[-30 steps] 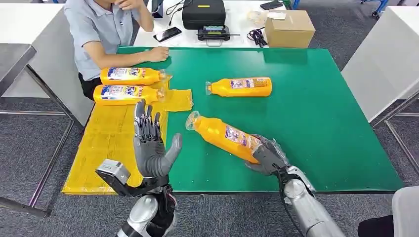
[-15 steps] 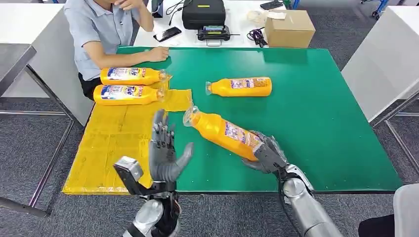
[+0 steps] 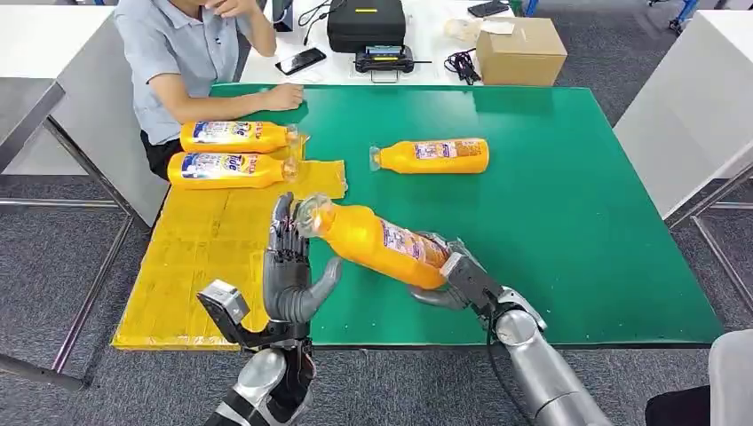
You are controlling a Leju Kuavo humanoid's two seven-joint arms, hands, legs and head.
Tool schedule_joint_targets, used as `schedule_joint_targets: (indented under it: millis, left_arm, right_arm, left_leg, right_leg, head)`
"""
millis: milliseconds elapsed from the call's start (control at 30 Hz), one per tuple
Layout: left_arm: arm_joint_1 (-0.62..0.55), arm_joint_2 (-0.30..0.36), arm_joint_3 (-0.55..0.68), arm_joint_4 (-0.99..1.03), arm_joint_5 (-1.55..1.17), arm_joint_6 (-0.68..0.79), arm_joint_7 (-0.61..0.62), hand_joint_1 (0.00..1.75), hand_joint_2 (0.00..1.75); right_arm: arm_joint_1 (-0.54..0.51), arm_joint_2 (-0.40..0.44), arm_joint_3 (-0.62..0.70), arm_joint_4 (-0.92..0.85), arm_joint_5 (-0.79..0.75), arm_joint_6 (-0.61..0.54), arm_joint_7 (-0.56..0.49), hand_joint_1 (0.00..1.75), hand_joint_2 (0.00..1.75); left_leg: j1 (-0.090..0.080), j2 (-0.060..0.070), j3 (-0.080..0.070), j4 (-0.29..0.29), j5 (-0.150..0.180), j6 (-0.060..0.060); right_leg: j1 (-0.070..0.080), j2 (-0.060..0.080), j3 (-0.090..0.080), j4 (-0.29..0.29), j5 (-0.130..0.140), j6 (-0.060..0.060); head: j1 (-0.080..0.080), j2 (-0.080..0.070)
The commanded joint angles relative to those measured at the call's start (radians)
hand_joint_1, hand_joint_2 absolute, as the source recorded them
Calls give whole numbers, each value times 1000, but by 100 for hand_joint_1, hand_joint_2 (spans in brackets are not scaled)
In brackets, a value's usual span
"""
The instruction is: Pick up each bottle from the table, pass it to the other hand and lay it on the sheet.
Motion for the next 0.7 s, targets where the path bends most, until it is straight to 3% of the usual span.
schedule_joint_targets:
  millis: [33,267,700]
  left_arm:
    - [-63,1,5,116,30,-52,-21,0,175]
    - [-72,0,-18,129,76,-163,-15,0,175]
    - [-77,-1,-44,135,39,-168,-21,0,175]
  right_arm:
    - [-49,3,63,40,-7,50,-23,175,175]
    - [-48,1,80,31,-41,114,-51,175,175]
    - [-53,-8,84,50,-47,133,-51,175,175]
  left_leg:
    - [2,4,4,1,-2,-3]
    - [1,3,3,0,-2,-3]
    - [0,2,2,0,-1,-1]
  right_leg:
    - [2,3,4,0,-1,-4]
    - [2,2,2,0,-1,-3]
    - [1,1,1,0,0,-2]
  head:
    - [0,0]
    - [0,0]
    - [0,0]
